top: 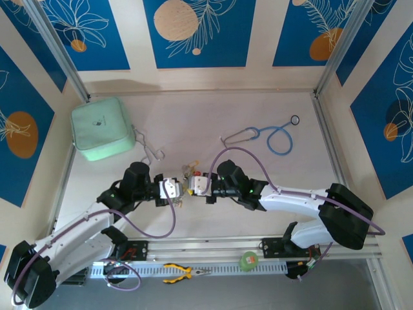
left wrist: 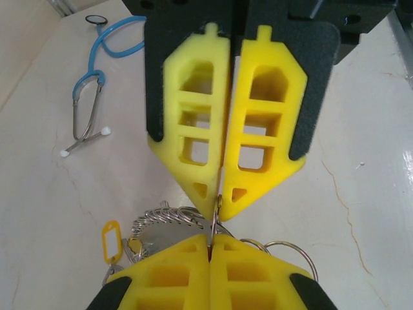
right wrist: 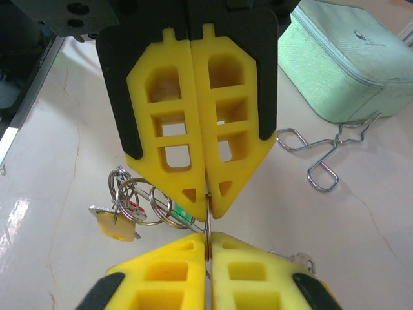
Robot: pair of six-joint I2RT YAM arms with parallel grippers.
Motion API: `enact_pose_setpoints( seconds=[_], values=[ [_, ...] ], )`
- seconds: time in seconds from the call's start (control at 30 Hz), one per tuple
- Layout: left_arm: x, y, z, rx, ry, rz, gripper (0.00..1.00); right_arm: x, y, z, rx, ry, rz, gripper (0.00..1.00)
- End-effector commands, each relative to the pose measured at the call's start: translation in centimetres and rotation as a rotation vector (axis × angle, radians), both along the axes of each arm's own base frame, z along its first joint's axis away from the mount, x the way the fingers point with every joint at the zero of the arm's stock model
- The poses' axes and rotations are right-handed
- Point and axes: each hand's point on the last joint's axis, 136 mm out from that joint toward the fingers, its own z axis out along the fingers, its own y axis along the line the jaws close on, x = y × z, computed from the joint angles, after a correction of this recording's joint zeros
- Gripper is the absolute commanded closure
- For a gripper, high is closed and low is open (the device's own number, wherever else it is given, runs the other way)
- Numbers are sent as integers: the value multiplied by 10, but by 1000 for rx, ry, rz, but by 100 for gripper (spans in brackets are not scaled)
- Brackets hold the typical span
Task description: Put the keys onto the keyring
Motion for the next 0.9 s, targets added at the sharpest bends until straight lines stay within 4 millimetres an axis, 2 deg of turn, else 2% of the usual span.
enact_pose_setpoints(
  seconds=[0.0, 0.2, 0.5, 0.6, 0.67, 0.73, 0.87],
  values=[
    [-3, -9, 22, -58, -31, -51, 100, -5, 5, 10, 31, -2, 24, 87],
    [-4, -10, 24, -64, -25, -60, 100, -4, 9, 7, 22, -2, 26, 85],
    [-5, -13, 33, -88, -14, -71, 100, 0, 12, 5, 9, -10, 19, 100],
    [1, -9, 34, -84, -26, -24, 61, 0, 8, 3, 4, -15, 15, 100],
    [5, -4, 34, -84, -54, 18, 46, 3, 1, 0, -7, -37, 5, 100],
    [8, 3, 34, -79, -78, 64, 37, 1, -7, -8, -38, -76, 24, 100],
    [11, 13, 36, -79, -91, 131, 34, -5, -15, -20, -99, -167, 83, 100]
  ],
)
